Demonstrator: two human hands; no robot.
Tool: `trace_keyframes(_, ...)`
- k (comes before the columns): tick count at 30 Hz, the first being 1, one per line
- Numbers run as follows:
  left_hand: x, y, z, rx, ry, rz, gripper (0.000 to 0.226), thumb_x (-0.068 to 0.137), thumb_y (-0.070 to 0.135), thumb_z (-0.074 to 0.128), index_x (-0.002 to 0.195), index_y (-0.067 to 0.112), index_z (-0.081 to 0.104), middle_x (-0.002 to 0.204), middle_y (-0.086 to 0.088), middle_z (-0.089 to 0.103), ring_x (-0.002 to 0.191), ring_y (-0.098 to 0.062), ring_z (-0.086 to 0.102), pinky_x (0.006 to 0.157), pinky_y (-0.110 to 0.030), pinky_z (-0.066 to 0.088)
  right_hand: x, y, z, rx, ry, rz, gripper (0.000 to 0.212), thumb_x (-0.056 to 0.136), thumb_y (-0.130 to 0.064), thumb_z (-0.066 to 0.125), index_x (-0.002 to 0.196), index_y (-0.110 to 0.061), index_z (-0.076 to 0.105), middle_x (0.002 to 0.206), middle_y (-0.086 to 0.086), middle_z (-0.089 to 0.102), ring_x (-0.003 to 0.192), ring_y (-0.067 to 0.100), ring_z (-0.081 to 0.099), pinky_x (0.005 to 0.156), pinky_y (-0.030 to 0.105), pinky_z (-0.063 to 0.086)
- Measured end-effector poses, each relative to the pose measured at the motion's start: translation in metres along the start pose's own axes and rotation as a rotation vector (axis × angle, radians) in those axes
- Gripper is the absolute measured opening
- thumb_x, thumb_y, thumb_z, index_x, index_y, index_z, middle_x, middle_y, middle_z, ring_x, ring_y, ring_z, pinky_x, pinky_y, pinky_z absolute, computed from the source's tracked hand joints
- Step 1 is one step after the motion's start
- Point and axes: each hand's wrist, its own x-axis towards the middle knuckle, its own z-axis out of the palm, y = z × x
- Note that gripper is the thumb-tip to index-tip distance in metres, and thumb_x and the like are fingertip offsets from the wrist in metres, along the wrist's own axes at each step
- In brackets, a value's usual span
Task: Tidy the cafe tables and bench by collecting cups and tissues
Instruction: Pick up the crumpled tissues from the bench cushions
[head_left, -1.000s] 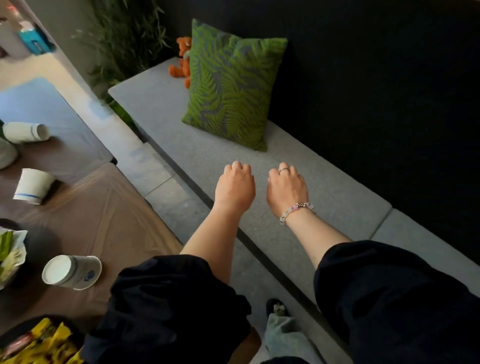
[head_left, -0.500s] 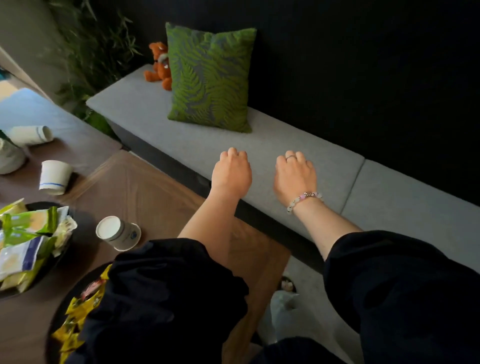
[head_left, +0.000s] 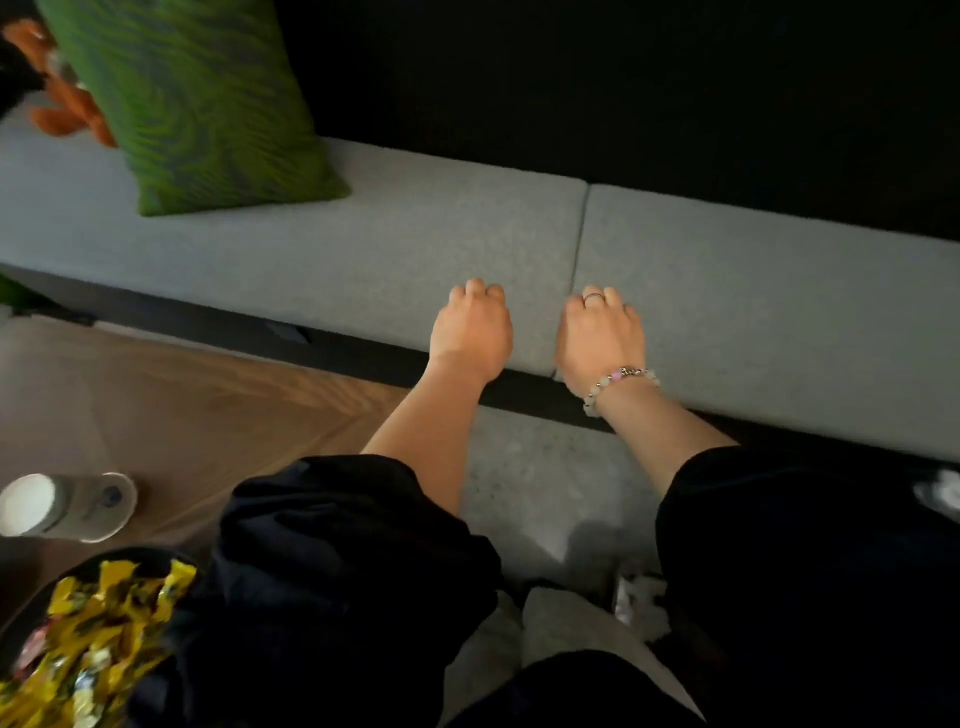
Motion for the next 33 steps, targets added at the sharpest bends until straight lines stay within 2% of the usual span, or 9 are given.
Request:
trace_keyframes(7, 0.004, 0.066, 0.028, 0.015, -0.059, 0.101, 0.031, 0.1, 0.017, 0.036, 0.124, 0.001, 0.048, 0.126, -0.017, 0.047, 0.116, -0.029, 0.046, 0.09, -0.035, 0.044, -0.02, 0.06, 0.015, 0.061, 0.001, 0.131, 0.027, 0.087, -0.004, 0.043, 0.109, 0.002, 0.057, 0.118, 0.017, 0.054, 0.115, 0.032, 0.045, 0.088, 0.038, 0.037)
trace_keyframes(11, -0.004, 0.108, 0.048, 0.047, -0.114, 0.162, 0.031, 0.1, 0.015, 0.036, 0.126, 0.001, 0.047, 0.129, -0.016, 0.046, 0.119, -0.028, 0.045, 0.09, -0.034, 0.044, -0.043, 0.094, 0.027, 0.115, 0.043, 0.162, 0.019, 0.077, 0.0, 0.053, 0.093, 0.005, 0.061, 0.101, 0.02, 0.06, 0.102, 0.036, 0.054, 0.077, 0.039, 0.042)
trace_keyframes(14, -0.008, 0.135, 0.062, 0.058, -0.12, 0.182, 0.031, 0.099, 0.014, 0.038, 0.126, 0.001, 0.047, 0.129, -0.015, 0.046, 0.118, -0.028, 0.045, 0.089, -0.034, 0.044, -0.057, 0.116, 0.041, 0.098, -0.092, 0.163, 0.03, 0.088, -0.009, 0.043, 0.115, -0.001, 0.054, 0.122, 0.015, 0.053, 0.117, 0.03, 0.043, 0.091, 0.036, 0.036)
trace_keyframes(16, -0.012, 0.148, 0.075, 0.078, -0.139, 0.187, 0.031, 0.099, 0.014, 0.039, 0.126, 0.001, 0.047, 0.129, -0.015, 0.046, 0.119, -0.028, 0.044, 0.09, -0.035, 0.044, -0.067, 0.127, 0.051, 0.101, -0.132, 0.183, 0.034, 0.09, -0.011, 0.04, 0.122, -0.003, 0.05, 0.129, 0.014, 0.048, 0.122, 0.029, 0.039, 0.095, 0.036, 0.034)
trace_keyframes(20, -0.03, 0.164, 0.104, 0.103, -0.187, 0.184, 0.032, 0.099, 0.015, 0.039, 0.127, 0.002, 0.047, 0.131, -0.017, 0.044, 0.122, -0.031, 0.042, 0.093, -0.039, 0.042, -0.1, 0.142, 0.079, 0.108, -0.215, 0.232, 0.037, 0.091, -0.012, 0.041, 0.126, -0.002, 0.048, 0.133, 0.016, 0.046, 0.123, 0.03, 0.039, 0.096, 0.039, 0.034)
trace_keyframes(26, -0.075, 0.171, 0.161, 0.143, -0.255, 0.293, 0.031, 0.099, 0.017, 0.04, 0.126, 0.005, 0.048, 0.127, -0.015, 0.047, 0.113, -0.027, 0.048, 0.09, -0.034, 0.044, -0.161, 0.154, 0.125, 0.069, -0.412, 0.321, 0.049, 0.09, -0.017, 0.047, 0.136, -0.002, 0.037, 0.141, 0.016, 0.037, 0.129, 0.03, 0.033, 0.103, 0.039, 0.032)
trace_keyframes(33, -0.123, 0.163, 0.186, 0.093, -0.318, 0.316, 0.034, 0.099, 0.015, 0.039, 0.129, 0.004, 0.047, 0.13, -0.016, 0.046, 0.118, -0.028, 0.046, 0.092, -0.035, 0.045, -0.227, 0.139, 0.144, 0.088, -0.425, 0.382, 0.043, 0.093, -0.02, 0.042, 0.132, -0.002, 0.041, 0.137, 0.016, 0.041, 0.126, 0.03, 0.034, 0.1, 0.039, 0.032)
